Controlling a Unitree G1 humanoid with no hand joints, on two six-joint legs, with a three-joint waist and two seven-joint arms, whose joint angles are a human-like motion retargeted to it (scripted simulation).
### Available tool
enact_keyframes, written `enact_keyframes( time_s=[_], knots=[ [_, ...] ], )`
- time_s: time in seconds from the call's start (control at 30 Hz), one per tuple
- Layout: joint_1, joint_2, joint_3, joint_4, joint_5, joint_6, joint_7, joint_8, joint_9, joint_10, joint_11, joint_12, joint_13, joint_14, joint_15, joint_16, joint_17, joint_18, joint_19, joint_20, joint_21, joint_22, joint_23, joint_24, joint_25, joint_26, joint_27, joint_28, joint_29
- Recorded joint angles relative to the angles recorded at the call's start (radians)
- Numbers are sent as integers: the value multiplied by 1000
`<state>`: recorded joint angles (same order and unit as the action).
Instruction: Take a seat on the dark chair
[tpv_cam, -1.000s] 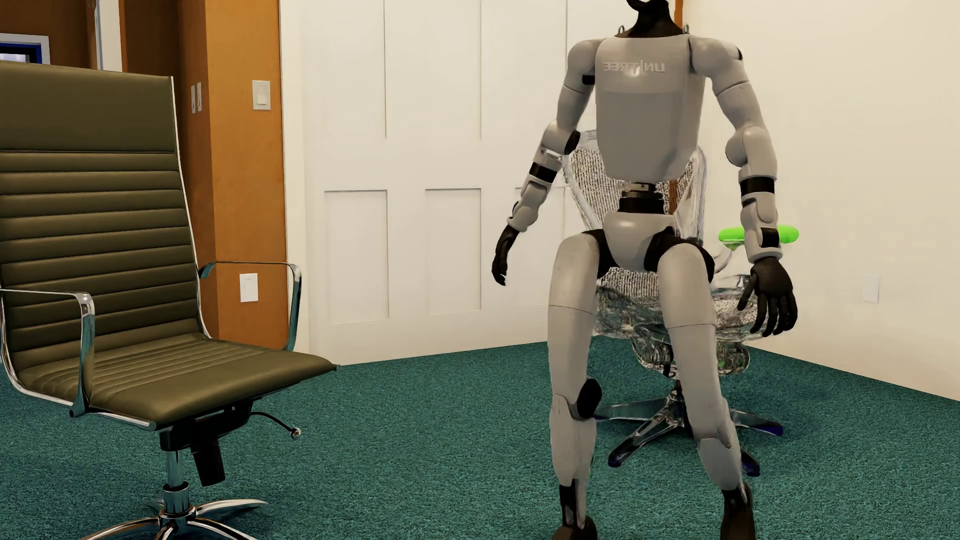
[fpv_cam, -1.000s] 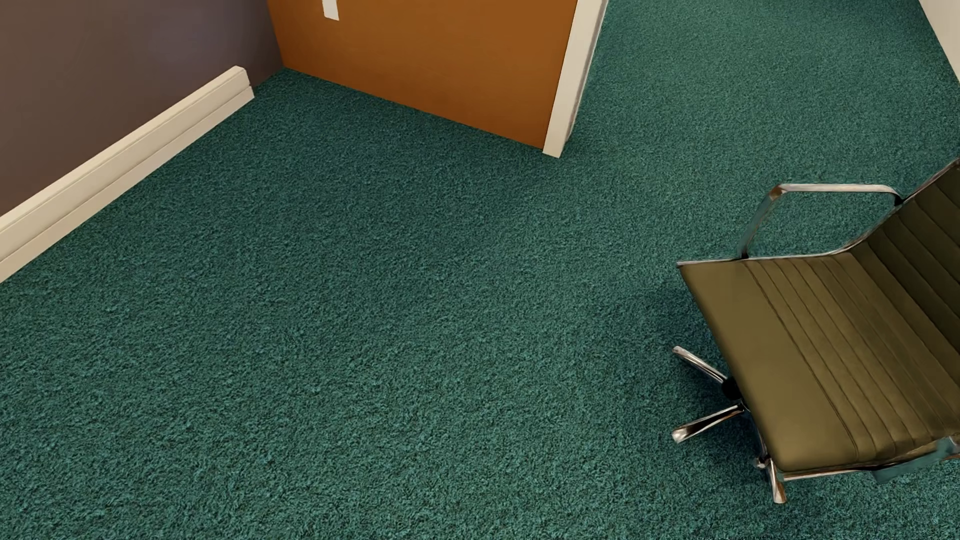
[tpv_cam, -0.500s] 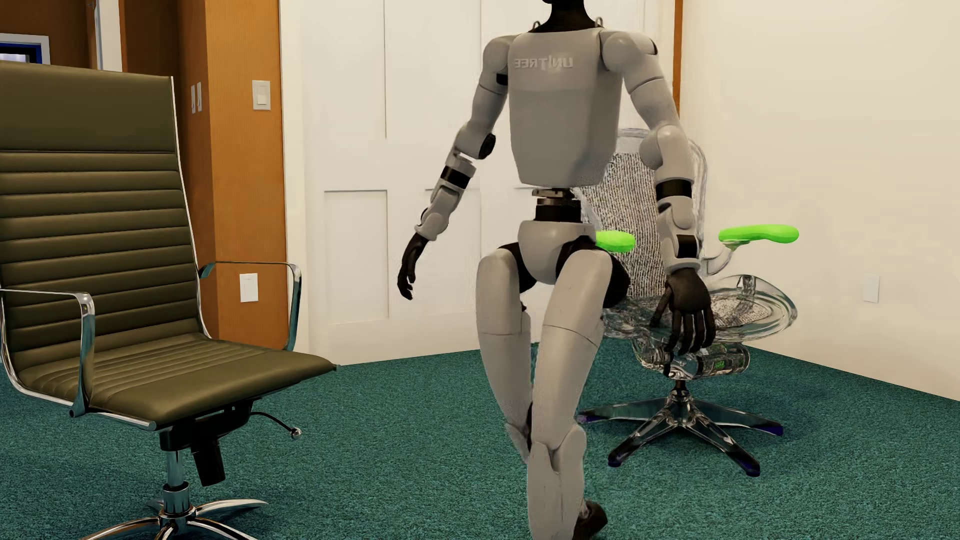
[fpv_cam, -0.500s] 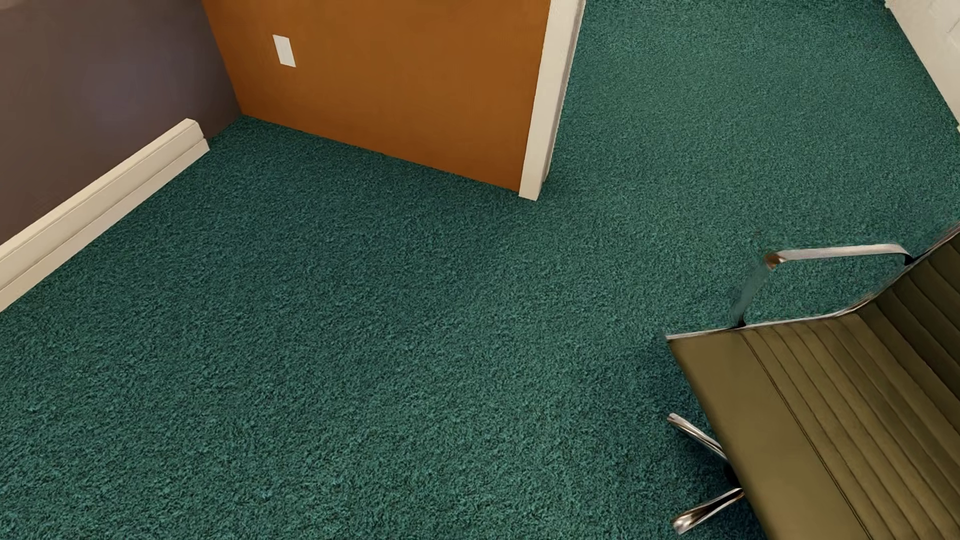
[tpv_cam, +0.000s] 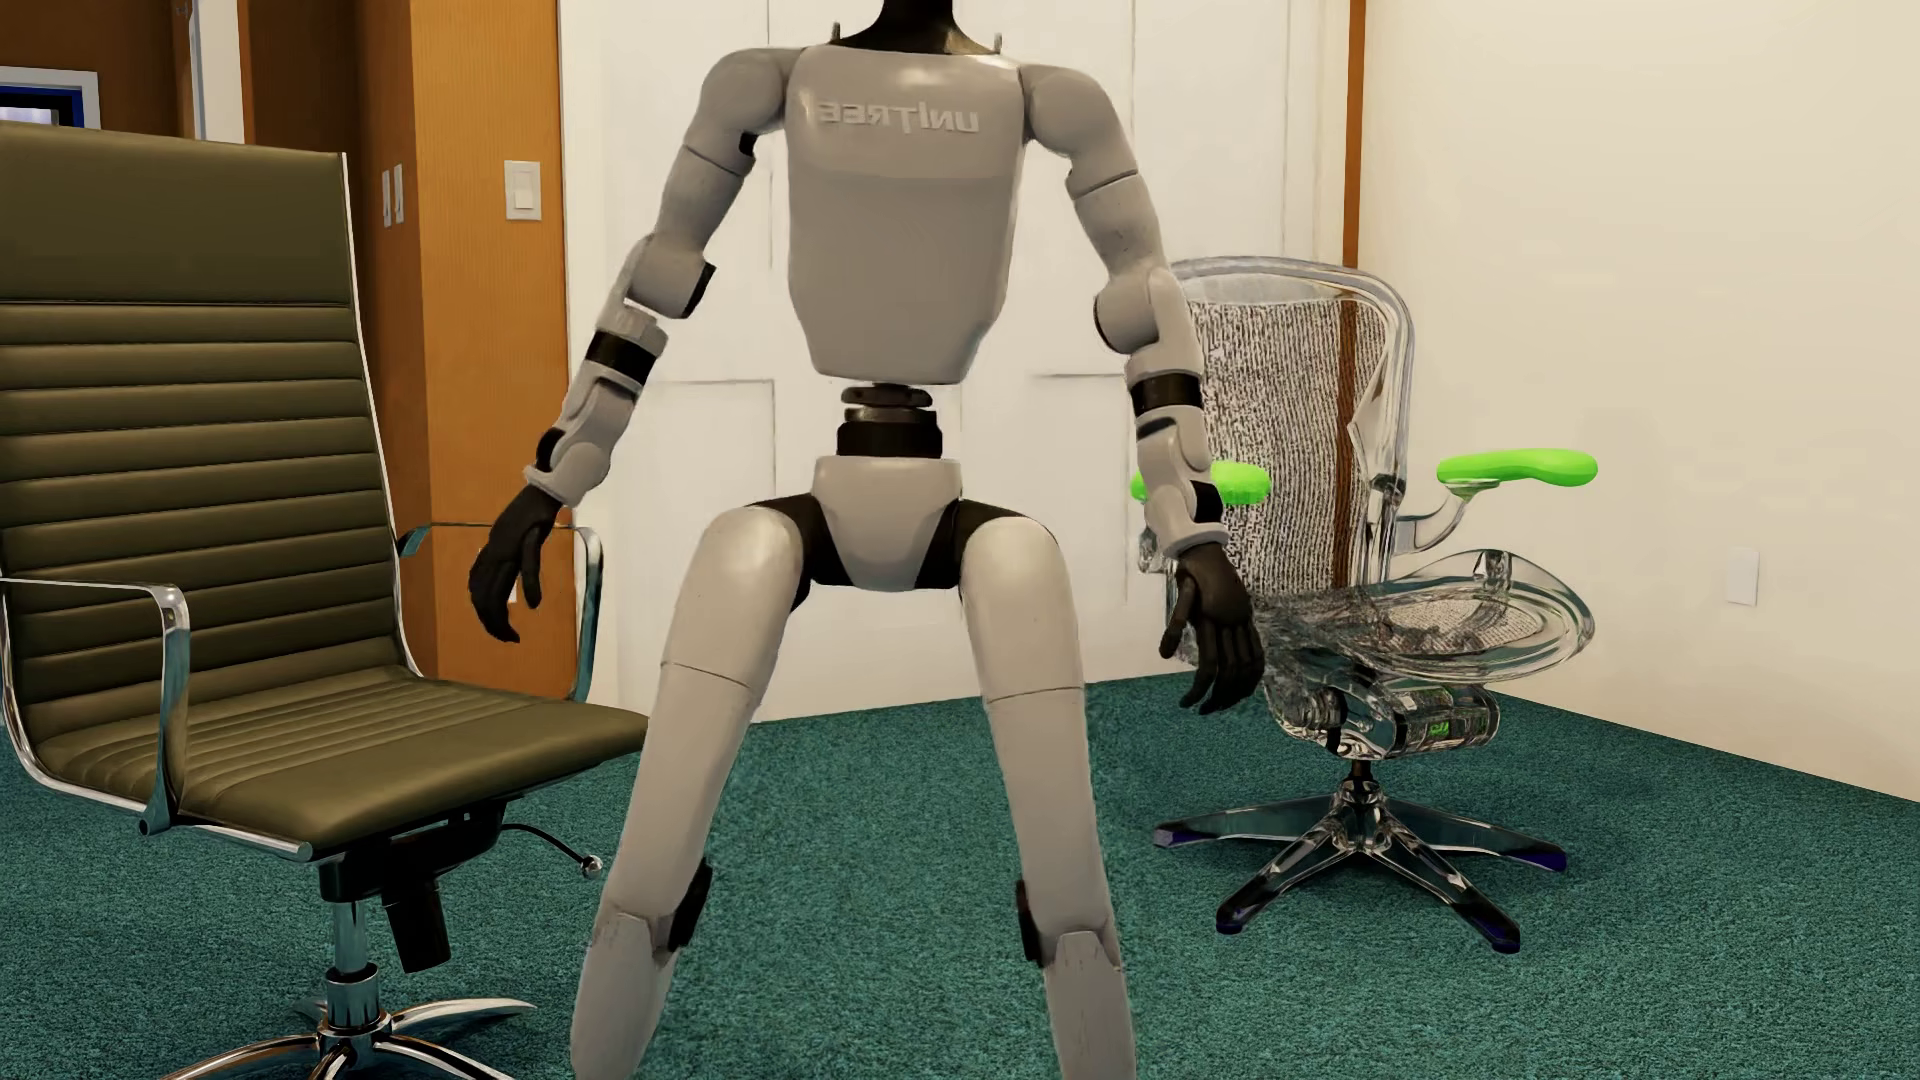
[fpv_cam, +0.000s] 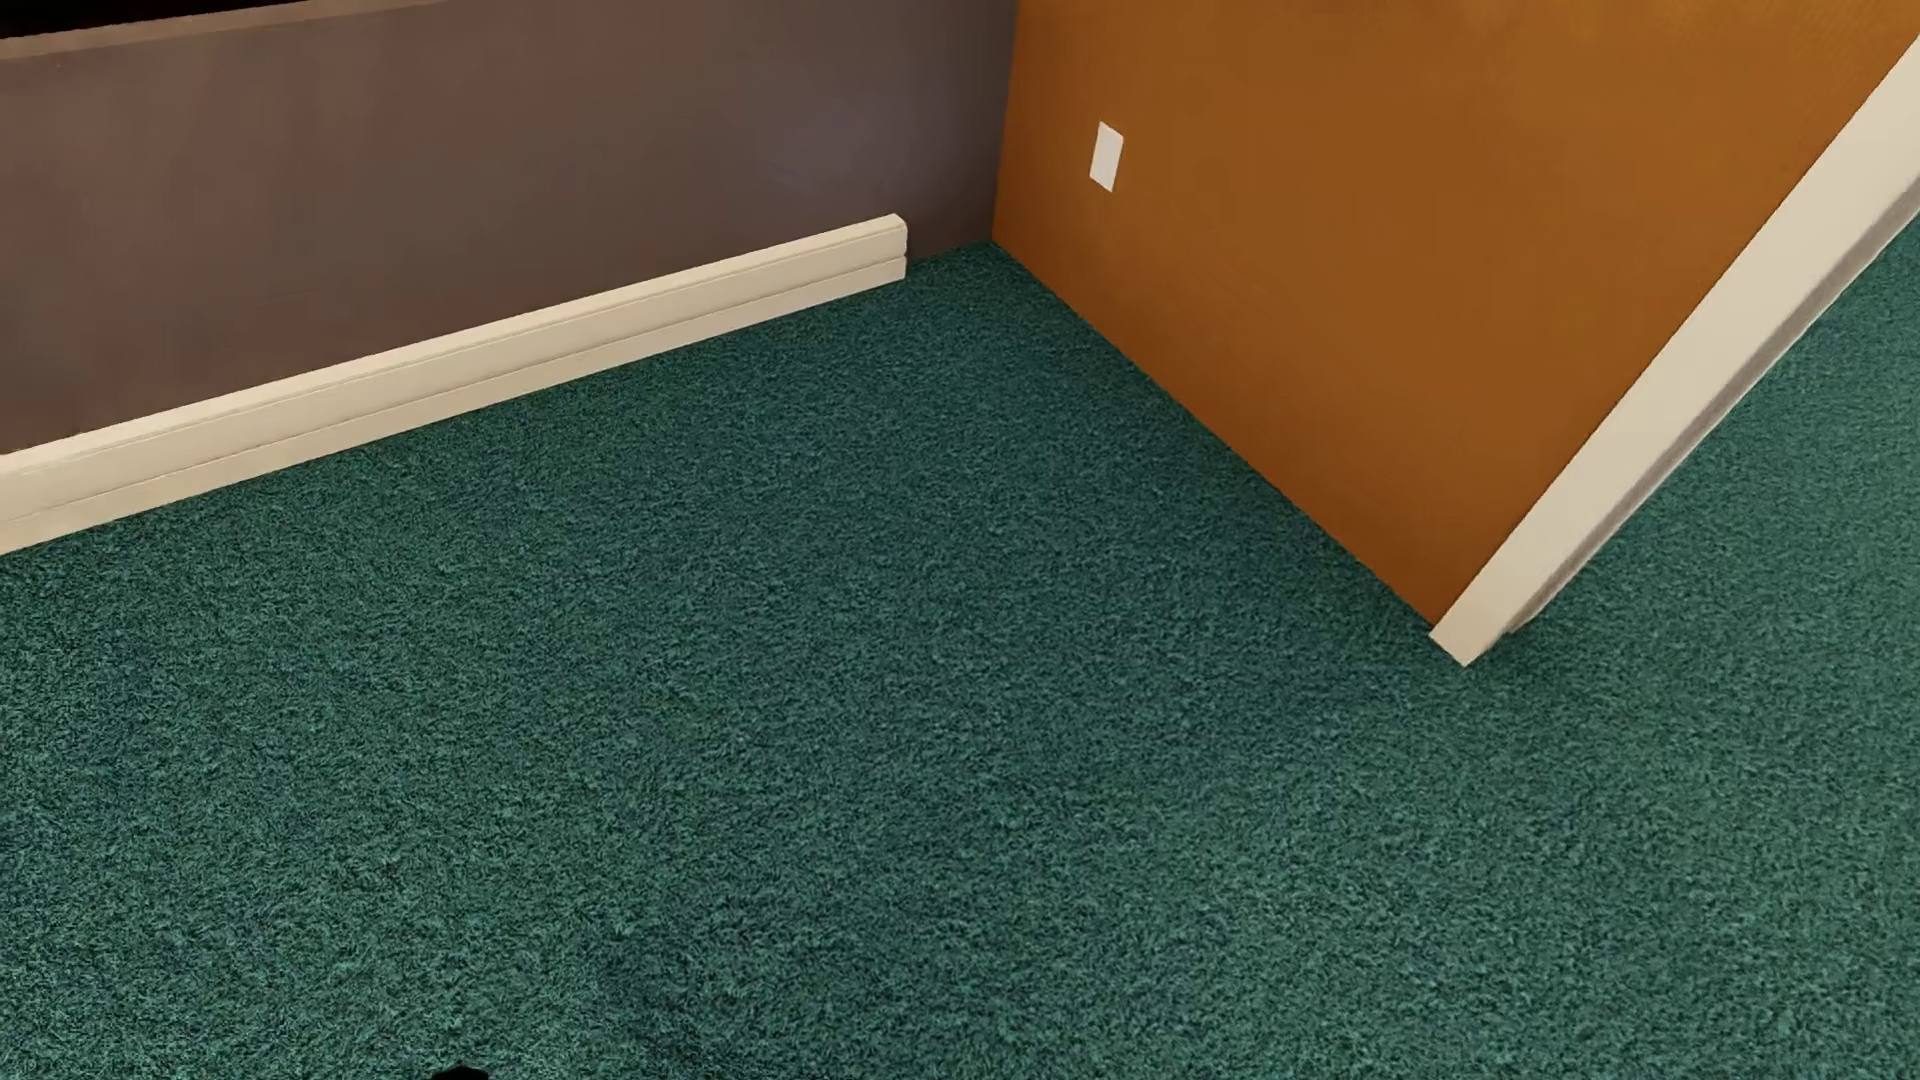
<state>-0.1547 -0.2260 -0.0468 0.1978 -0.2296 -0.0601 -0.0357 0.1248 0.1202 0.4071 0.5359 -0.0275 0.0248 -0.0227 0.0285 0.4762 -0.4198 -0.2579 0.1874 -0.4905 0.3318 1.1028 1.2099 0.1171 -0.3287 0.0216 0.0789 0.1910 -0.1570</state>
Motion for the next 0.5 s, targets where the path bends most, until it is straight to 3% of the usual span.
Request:
enact_keyframes(
  time_s=[0.07,0.13,0.2,0.23,0.27,0.3,0.37,0.5],
  knots=[
    [-50,60,18,33,29,-2,-35,-42,12,-47,-1,-15,-1,108,-159,4,-2,-31,-19,7,0,-12,-12,-7,16,-5,-17,21,-33],
    [-124,92,29,51,74,2,-48,-72,21,-119,-29,-46,-28,263,-261,3,-3,-55,-69,2,3,-9,-2,-34,56,-8,-22,41,-69],
    [-170,78,31,28,116,1,-35,-104,44,-124,-18,-64,-55,205,-262,2,0,-90,-105,-34,0,-7,2,-31,62,-5,-14,46,-97],
    [-191,84,36,-6,133,1,-30,-117,60,-66,-36,-88,-58,129,-260,-2,-7,-76,-128,-52,-9,5,-12,-26,66,-6,-17,44,-112],
    [-210,87,45,-39,151,6,-30,-119,65,19,-69,-96,-53,13,-234,-1,-11,-28,-144,-70,-18,1,-23,2,76,-2,-16,35,-115],
    [-191,112,51,-67,158,-3,-8,-136,99,79,-119,-117,-69,-59,-200,0,-1,18,-95,-123,2,11,-3,-5,55,-30,-87,51,-162],
    [-151,124,53,-109,173,-5,51,-165,111,161,-191,-133,-83,-134,-163,13,13,73,-105,-112,4,0,12,14,25,-37,-79,22,-131],
    [-56,72,43,-151,198,1,80,-177,110,173,-213,-164,-114,-164,-150,29,43,105,-134,-124,-2,10,29,23,12,-33,-73,7,-89]
  ],
)
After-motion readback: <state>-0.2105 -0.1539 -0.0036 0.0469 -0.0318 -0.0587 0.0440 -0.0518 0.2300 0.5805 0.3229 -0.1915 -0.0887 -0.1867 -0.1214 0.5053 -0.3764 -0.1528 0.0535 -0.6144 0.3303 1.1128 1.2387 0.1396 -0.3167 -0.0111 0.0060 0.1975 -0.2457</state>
